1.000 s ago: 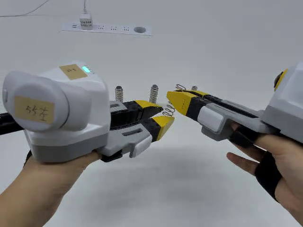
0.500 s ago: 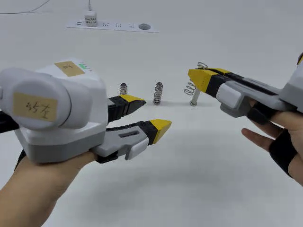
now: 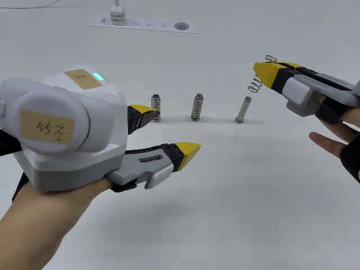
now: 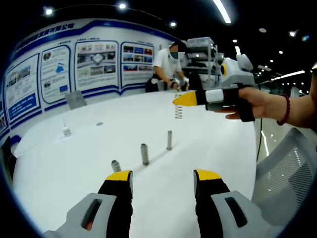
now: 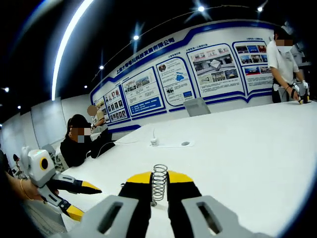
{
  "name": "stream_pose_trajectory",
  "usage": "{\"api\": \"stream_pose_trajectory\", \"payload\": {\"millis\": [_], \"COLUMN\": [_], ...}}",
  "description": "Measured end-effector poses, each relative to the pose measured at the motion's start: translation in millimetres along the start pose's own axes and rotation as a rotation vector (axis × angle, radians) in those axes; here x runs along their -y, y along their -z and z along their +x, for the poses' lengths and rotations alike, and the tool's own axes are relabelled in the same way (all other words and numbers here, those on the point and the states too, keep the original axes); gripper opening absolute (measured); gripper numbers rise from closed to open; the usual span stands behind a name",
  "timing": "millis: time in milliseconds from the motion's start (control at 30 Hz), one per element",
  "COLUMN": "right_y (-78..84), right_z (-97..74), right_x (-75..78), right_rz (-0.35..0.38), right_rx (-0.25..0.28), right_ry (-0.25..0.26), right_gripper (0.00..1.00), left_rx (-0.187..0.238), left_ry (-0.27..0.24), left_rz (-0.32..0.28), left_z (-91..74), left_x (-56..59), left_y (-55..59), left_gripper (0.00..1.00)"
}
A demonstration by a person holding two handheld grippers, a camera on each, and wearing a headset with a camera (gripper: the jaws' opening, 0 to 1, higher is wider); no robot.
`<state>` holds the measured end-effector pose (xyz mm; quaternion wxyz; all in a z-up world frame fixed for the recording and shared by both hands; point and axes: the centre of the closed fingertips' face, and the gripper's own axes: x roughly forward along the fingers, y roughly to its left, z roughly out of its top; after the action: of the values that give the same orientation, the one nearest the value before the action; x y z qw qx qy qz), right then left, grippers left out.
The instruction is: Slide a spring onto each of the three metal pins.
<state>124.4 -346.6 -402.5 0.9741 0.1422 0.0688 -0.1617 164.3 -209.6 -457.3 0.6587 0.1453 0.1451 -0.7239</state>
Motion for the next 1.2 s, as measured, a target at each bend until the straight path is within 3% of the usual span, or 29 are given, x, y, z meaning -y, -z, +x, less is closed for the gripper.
{"api": "stream_pose_trajectory", "payload": {"millis": [567,867,1200], "right_y": [19.9,35.4,41.7], "right_z": [26.7,31.9,32.9], "right_x": [34.1,42.2,41.9], "right_rz": [-0.070,-0.085,-0.083], "right_rx": [-0.044,-0.070,-0.073], "right_ry": [0.066,0.099,0.099], "right_gripper": [0.12,0.12,0.12], "left_rx": [-0.020,-0.035,-0.042], "left_ry": [-0.051,-0.073,-0.081], "left_rz": [-0.031,-0.010,-0.021], "left_z": [0.6,1.8,2.3], "left_x": [-14.9,-19.2,-21.1], "left_y": [7.0,9.5,11.0], "left_gripper": [0.69,0.75,0.78]}}
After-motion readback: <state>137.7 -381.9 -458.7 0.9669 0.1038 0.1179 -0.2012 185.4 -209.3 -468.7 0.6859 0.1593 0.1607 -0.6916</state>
